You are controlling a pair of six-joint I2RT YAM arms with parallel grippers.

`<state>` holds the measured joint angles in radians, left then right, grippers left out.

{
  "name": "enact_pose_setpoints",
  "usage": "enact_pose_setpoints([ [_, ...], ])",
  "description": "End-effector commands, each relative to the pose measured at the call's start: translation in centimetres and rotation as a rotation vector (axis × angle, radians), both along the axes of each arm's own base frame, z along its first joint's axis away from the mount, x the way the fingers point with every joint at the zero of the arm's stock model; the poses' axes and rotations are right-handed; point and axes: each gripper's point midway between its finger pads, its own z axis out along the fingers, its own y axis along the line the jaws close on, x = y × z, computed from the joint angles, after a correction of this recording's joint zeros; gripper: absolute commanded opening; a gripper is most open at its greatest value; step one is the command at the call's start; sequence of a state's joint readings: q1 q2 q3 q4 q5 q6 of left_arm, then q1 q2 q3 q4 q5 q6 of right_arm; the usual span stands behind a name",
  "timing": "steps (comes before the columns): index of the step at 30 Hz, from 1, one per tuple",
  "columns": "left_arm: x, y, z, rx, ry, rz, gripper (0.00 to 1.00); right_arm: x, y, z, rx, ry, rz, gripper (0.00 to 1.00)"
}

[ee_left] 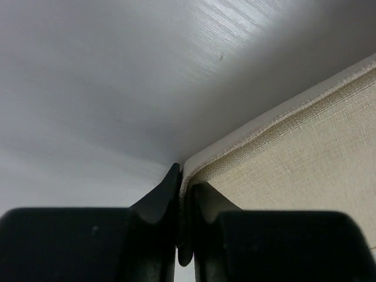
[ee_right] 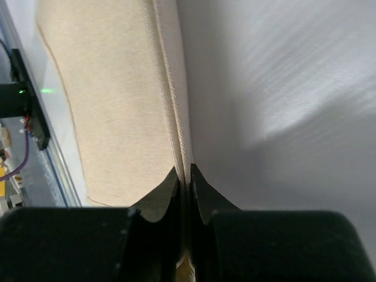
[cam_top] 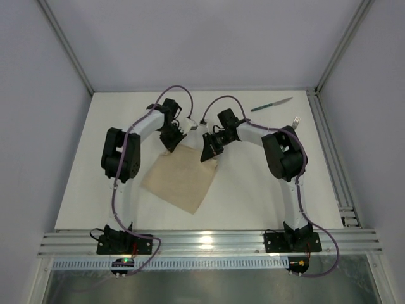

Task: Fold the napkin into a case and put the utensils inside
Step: Turn over the upper triangle folded napkin at the center of the board, then smooth out the lower triangle-folded napkin at the center of the board.

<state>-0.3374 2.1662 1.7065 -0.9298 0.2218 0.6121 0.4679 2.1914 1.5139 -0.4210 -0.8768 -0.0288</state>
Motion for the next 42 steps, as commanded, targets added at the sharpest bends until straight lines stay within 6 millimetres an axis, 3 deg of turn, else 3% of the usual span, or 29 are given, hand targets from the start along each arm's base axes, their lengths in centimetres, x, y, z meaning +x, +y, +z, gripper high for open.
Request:
enact_pose_setpoints([
  [1, 4.6, 1.9, 1.4, 0.044, -0.164, 0.04, 0.13, 1.7, -1.4, -1.0, -0.116, -0.005, -0.086, 0.13],
  [6, 6.7, 1.3, 1.6, 0.016, -0.248, 0.075, 0.35, 3.4, -3.0, -2.3, -0.232, -0.064, -0.156, 0.26],
  [9, 7.6, 0.9, 1.9, -0.009, -0.29, 0.091, 0.36, 3.6, -3.2, -2.5, -0.247, -0.068, -0.163, 0.27],
  [13, 8.3, 0.8, 2.0, -0.012, -0.306, 0.109, 0.38, 3.5, -3.2, -2.5, -0.249, -0.066, -0.162, 0.07],
  [17, 8.1, 0.2, 3.7, -0.104, -0.268, 0.17, 0.58, 3.5, -2.8, -2.0, -0.187, -0.038, -0.167, 0.04],
  [21, 7.7, 2.1, 8.4, -0.195, -0.272, 0.276, 0.66, 3.7, -3.8, -2.0, -0.171, -0.001, -0.241, 0.04],
  [23, 6.1, 3.0, 9.0, -0.246, -0.202, 0.31, 0.69, 4.0, -4.3, -1.5, -0.178, -0.03, -0.25, 0.04],
  [24, 5.6, 4.7, 9.0, -0.256, -0.172, 0.361, 0.69, 3.7, -4.3, -1.6, -0.18, -0.03, -0.246, 0.04],
  [27, 2.1, 7.4, 6.6, -0.241, -0.058, 0.405, 0.7, 3.2, -4.3, -1.7, -0.169, -0.017, -0.232, 0.04],
  [28, 1.0, 7.7, 6.0, -0.235, -0.039, 0.399, 0.71, 3.1, -4.3, -1.7, -0.166, -0.01, -0.236, 0.04],
  [29, -1.1, 7.9, 3.8, -0.22, 0.023, 0.394, 0.72, 3.0, -4.2, -1.7, -0.16, -0.005, -0.236, 0.04],
  [30, -1.9, 7.8, 3.1, -0.224, 0.042, 0.382, 0.73, 3.1, -4.1, -1.7, -0.15, -0.011, -0.238, 0.04],
  [32, -2.7, 8.0, 1.2, -0.209, 0.043, 0.387, 0.76, 2.8, -4.0, -1.9, -0.144, -0.002, -0.237, 0.04],
  [36, -2.6, 8.2, -0.4, -0.225, 0.058, 0.43, 0.74, 2.8, -4.1, -2.0, -0.146, -0.003, -0.243, 0.04],
  [42, -5.2, 7.3, -1.2, -0.262, 0.167, 0.409, 0.54, 2.7, -4.1, -1.7, -0.141, -0.012, -0.246, 0.04],
])
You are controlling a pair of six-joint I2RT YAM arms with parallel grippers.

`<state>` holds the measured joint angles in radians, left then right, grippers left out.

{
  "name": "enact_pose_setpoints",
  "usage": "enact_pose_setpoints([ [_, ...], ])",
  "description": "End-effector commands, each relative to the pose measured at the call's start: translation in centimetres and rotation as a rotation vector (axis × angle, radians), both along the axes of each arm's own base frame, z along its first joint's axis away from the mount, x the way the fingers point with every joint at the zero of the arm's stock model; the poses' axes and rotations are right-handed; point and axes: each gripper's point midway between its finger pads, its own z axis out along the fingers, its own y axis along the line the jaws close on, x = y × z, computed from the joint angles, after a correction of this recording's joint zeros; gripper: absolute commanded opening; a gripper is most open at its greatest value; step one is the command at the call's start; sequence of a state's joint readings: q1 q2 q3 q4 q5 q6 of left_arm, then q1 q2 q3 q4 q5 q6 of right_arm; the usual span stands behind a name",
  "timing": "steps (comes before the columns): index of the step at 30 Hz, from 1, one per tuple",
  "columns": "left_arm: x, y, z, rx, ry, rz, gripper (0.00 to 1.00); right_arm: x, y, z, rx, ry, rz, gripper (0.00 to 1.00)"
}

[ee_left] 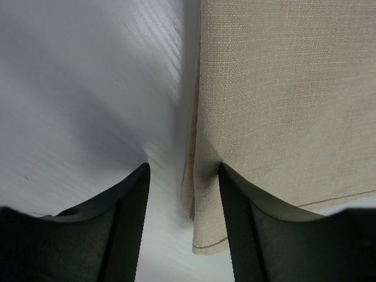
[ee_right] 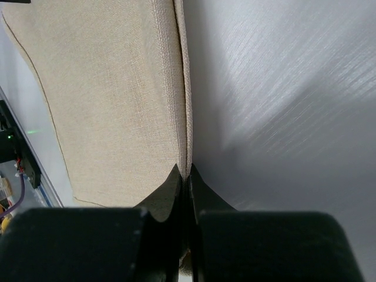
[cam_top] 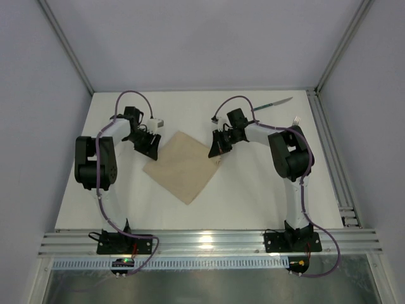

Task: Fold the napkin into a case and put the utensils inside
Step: Smooth out the lower triangle-folded napkin at the center of the board.

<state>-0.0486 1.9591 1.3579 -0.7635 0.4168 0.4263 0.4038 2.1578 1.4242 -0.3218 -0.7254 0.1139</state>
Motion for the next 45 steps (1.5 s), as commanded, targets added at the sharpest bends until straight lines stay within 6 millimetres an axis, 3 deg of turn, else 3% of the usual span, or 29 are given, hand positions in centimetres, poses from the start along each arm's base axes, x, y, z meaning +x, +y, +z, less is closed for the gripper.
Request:
enact_pose_setpoints([
  [1, -2.4, -1.0, -1.2, -0.067, 0.086, -0.025, 0.52, 0.1, -0.6, 0.4, -0.04, -0.033, -0.024, 0.04],
  [4, -3.2, -1.1, -1.6, -0.069, 0.111, -0.027, 0.39, 0.2, -0.7, 0.5, -0.035, -0.038, -0.027, 0.04],
  [11, -6.1, -2.5, -0.8, -0.119, 0.21, -0.079, 0.24, 0.2, -0.2, 1.9, 0.001, -0.046, -0.035, 0.04],
  [12, -6.4, -2.6, -0.6, -0.121, 0.211, -0.089, 0.2, 0.2, -0.1, 2.3, 0.006, -0.053, -0.034, 0.04],
  [14, -6.7, -2.8, 0.3, -0.126, 0.193, -0.094, 0.0, 0.3, -0.2, 3.0, 0.012, -0.065, -0.036, 0.04],
  [26, -9.3, -4.3, 7.2, -0.229, 0.109, -0.101, 0.0, -2.4, -0.2, 9.5, 0.108, -0.128, -0.008, 0.04],
  [30, -9.5, -4.2, 7.7, -0.218, 0.092, -0.097, 0.0, -2.9, -0.1, 11.2, 0.14, -0.132, -0.002, 0.04],
  [34, -8.5, -3.2, 5.0, -0.151, 0.104, -0.056, 0.0, -2.1, 0.1, 9.4, 0.121, -0.108, -0.008, 0.04],
  [39, -5.2, -1.7, 0.8, -0.042, 0.074, 0.013, 0.0, 1.2, -0.5, 4.2, -0.022, -0.085, -0.077, 0.04],
  [41, -4.6, -1.6, -0.6, -0.034, 0.09, 0.029, 0.0, 2.7, -0.8, 3.5, -0.07, -0.097, -0.105, 0.04],
  [42, -4.6, -1.7, -1.1, -0.035, 0.104, 0.032, 0.0, 2.8, -0.8, 2.4, -0.091, -0.077, -0.108, 0.07],
  [45, -4.9, -2.0, -2.2, -0.054, 0.137, 0.043, 0.01, 3.7, -1.2, 2.3, -0.13, -0.098, -0.133, 0.31],
])
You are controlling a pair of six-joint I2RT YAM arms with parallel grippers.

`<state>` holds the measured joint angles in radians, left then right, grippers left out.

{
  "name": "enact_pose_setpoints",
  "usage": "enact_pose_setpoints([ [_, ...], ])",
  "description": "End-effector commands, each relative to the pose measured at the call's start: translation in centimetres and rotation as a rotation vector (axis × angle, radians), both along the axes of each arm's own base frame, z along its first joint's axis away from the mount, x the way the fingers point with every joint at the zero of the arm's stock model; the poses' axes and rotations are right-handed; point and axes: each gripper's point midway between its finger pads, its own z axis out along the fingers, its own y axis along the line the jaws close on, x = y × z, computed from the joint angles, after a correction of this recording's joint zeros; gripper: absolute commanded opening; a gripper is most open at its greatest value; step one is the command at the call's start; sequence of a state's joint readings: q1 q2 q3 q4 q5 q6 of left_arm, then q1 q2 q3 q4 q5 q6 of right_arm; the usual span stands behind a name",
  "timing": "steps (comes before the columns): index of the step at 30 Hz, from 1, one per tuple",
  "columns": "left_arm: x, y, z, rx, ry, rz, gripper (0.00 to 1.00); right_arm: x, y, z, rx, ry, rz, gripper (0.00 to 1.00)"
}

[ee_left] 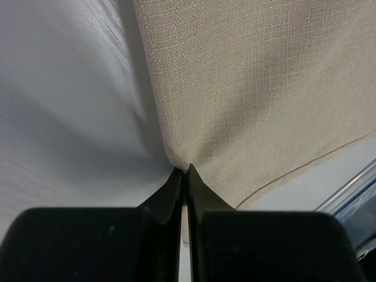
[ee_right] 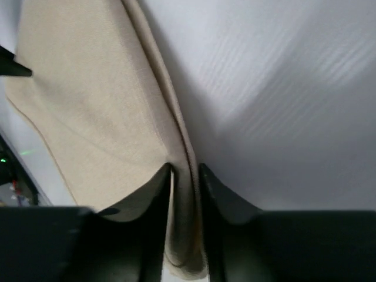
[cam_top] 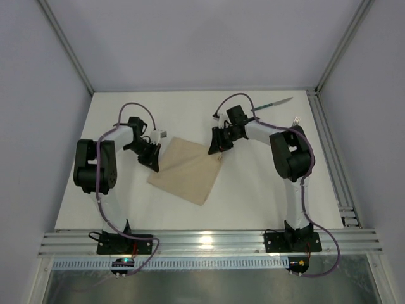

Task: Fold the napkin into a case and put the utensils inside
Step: Smooth out the lower triangle-folded napkin at the center of the board.

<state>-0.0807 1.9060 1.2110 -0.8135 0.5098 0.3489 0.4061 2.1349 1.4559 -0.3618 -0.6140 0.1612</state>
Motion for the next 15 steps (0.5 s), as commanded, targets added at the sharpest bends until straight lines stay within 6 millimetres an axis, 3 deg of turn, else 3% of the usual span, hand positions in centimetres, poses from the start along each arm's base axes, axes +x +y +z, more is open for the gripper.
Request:
enact_pose_setpoints([
  [1, 1.2, 0.2, -1.4, 0.024, -0.037, 0.02, 0.02, 2.6, -0.7, 2.0, -0.061, -0.096, -0.051, 0.39],
  [7, 0.1, -0.2, -1.5, -0.004, -0.024, 0.028, 0.07, 4.2, -3.3, 5.2, -0.194, -0.246, -0.1, 0.56],
  [10, -0.4, -0.2, -1.1, -0.009, -0.028, 0.027, 0.11, 4.0, -4.0, 6.7, -0.217, -0.283, -0.107, 0.58],
  [14, -1.0, -0.1, -0.4, -0.008, -0.04, 0.022, 0.23, 2.2, -5.6, 6.5, -0.258, -0.28, -0.134, 0.58],
  [15, -1.0, 0.0, -0.2, -0.001, -0.051, 0.015, 0.31, 2.1, -5.7, 6.6, -0.253, -0.29, -0.142, 0.58],
])
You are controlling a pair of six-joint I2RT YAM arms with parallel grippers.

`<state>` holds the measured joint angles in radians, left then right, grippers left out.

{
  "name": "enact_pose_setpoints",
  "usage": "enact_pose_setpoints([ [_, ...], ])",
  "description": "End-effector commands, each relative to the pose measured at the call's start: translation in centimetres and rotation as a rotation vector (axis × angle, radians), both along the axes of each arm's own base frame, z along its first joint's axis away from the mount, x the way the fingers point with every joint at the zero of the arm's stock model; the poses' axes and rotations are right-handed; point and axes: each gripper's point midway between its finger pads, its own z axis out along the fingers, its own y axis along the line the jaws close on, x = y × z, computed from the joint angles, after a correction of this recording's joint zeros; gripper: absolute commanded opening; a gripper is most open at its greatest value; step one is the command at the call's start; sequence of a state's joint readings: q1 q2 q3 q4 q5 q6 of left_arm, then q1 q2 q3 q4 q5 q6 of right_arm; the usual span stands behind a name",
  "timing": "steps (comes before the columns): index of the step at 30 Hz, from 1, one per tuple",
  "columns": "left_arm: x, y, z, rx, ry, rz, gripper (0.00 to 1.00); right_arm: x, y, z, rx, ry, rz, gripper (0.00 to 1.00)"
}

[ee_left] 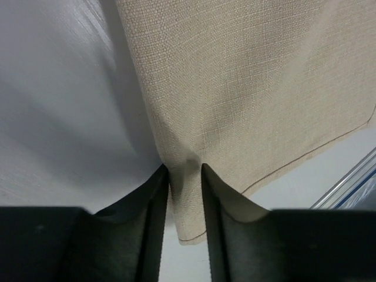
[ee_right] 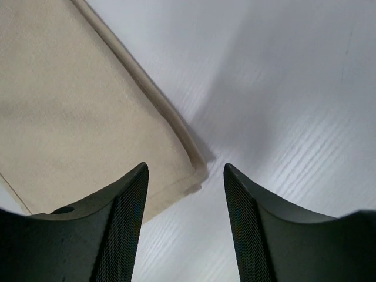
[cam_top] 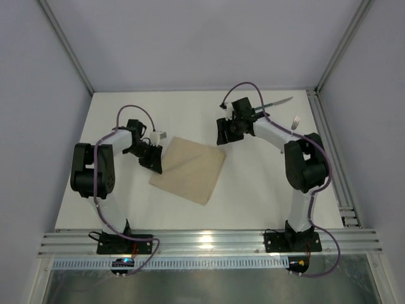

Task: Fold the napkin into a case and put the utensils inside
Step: Smooth out the lower triangle-folded napkin at the center of the board.

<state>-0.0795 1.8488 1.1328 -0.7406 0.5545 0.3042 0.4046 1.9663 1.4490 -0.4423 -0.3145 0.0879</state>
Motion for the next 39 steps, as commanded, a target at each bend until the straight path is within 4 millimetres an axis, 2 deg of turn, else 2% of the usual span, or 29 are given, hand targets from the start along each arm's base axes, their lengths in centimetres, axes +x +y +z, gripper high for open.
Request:
enact_pose_setpoints([
  [1, -0.3, 1.0, -0.3, 0.062, -0.037, -0.023, 0.36, -1.4, -1.8, 1.4, -0.04, -0.049, -0.036, 0.58],
  [2, -0.2, 1.3, -0.1, 0.08, -0.048, -0.022, 0.43, -1.8, -1.7, 2.0, -0.025, -0.061, -0.036, 0.58],
  [3, 0.2, 1.5, 0.3, 0.083, -0.069, -0.019, 0.44, -2.1, -1.6, 1.9, -0.013, -0.06, -0.03, 0.58],
  [5, 2.2, 1.9, 1.8, 0.1, -0.15, 0.005, 0.47, -3.2, -1.3, 1.1, 0.016, -0.022, -0.02, 0.59],
  [7, 3.9, 2.0, 3.1, 0.11, -0.208, 0.034, 0.48, -3.4, -0.9, 0.5, 0.044, -0.007, -0.018, 0.59],
  [8, 5.7, 2.1, 4.2, 0.119, -0.258, 0.047, 0.49, -3.4, -0.5, 0.2, 0.064, -0.001, -0.01, 0.58],
  [9, 6.5, 2.0, 4.7, 0.117, -0.276, 0.059, 0.5, -3.4, -0.4, -0.1, 0.069, 0.007, -0.015, 0.58],
  [10, 7.1, 1.9, 4.6, 0.116, -0.278, 0.063, 0.5, -3.6, -0.3, -0.5, 0.074, 0.021, -0.022, 0.58],
  [11, 8.4, 1.8, 5.5, 0.112, -0.309, 0.066, 0.5, -3.5, -0.2, -0.9, 0.078, 0.024, -0.026, 0.58],
  [14, 10.0, 1.0, 5.3, 0.095, -0.317, 0.076, 0.5, -3.5, 0.0, -2.1, 0.081, 0.057, -0.028, 0.56],
  [18, 11.4, -0.4, 4.4, 0.102, -0.33, 0.077, 0.5, -3.2, 0.0, -3.3, 0.063, 0.081, -0.034, 0.37],
  [19, 11.7, -0.6, 4.3, 0.106, -0.331, 0.085, 0.5, -2.7, 0.1, -3.4, 0.059, 0.077, -0.036, 0.28],
  [20, 11.8, -0.9, 4.1, 0.102, -0.331, 0.084, 0.5, -2.6, 0.0, -3.6, 0.047, 0.086, -0.036, 0.23],
  [21, 12.1, -1.0, 4.2, 0.098, -0.34, 0.093, 0.49, -1.6, 0.1, -3.2, 0.037, 0.065, -0.041, 0.19],
  [22, 12.3, -0.9, 4.5, 0.102, -0.349, 0.108, 0.49, -1.5, 0.0, -4.0, 0.016, 0.087, -0.043, 0.14],
  [23, 12.4, -0.8, 4.6, 0.104, -0.355, 0.111, 0.49, -1.1, 0.0, -3.9, 0.008, 0.081, -0.036, 0.12],
  [24, 12.4, -0.8, 4.8, 0.104, -0.362, 0.112, 0.49, 0.2, 0.4, -3.1, 0.012, 0.056, -0.034, 0.1],
  [26, 12.4, -0.6, 5.3, 0.114, -0.376, 0.119, 0.5, 0.8, 0.4, -3.9, -0.008, 0.078, -0.025, 0.06],
  [27, 12.3, -0.6, 5.4, 0.114, -0.377, 0.119, 0.5, 2.4, 0.9, -2.7, -0.002, 0.04, -0.019, 0.05],
  [28, 12.1, -0.4, 5.3, 0.12, -0.377, 0.12, 0.5, 2.9, 1.0, -3.6, -0.016, 0.052, -0.017, 0.04],
  [29, 12.0, -0.4, 5.3, 0.122, -0.38, 0.119, 0.5, 3.1, 0.8, -3.9, -0.027, 0.069, -0.019, 0.04],
  [30, 11.9, -0.3, 5.4, 0.123, -0.381, 0.118, 0.5, 4.6, 1.2, -2.7, -0.016, 0.035, -0.017, 0.04],
  [31, 11.8, -0.3, 5.2, 0.128, -0.378, 0.116, 0.5, 4.9, 1.4, -2.8, -0.017, 0.039, -0.01, 0.06],
  [32, 11.6, -0.3, 5.2, 0.125, -0.374, 0.112, 0.5, 4.8, 1.3, -3.8, -0.033, 0.069, -0.008, 0.14],
  [34, 11.0, -0.8, 5.1, 0.105, -0.351, 0.1, 0.5, 5.5, 1.4, -3.2, -0.035, 0.056, -0.011, 0.25],
  [35, 10.7, -0.8, 5.0, 0.103, -0.342, 0.096, 0.5, 5.5, 1.2, -2.9, -0.04, 0.048, -0.012, 0.33],
  [37, 10.0, -1.2, 5.1, 0.108, -0.342, 0.081, 0.5, 5.6, 0.8, -2.2, -0.059, 0.02, -0.018, 0.39],
  [39, 9.6, -1.5, 5.9, 0.138, -0.384, 0.058, 0.48, 5.3, 0.1, -0.5, -0.074, -0.021, -0.026, 0.46],
])
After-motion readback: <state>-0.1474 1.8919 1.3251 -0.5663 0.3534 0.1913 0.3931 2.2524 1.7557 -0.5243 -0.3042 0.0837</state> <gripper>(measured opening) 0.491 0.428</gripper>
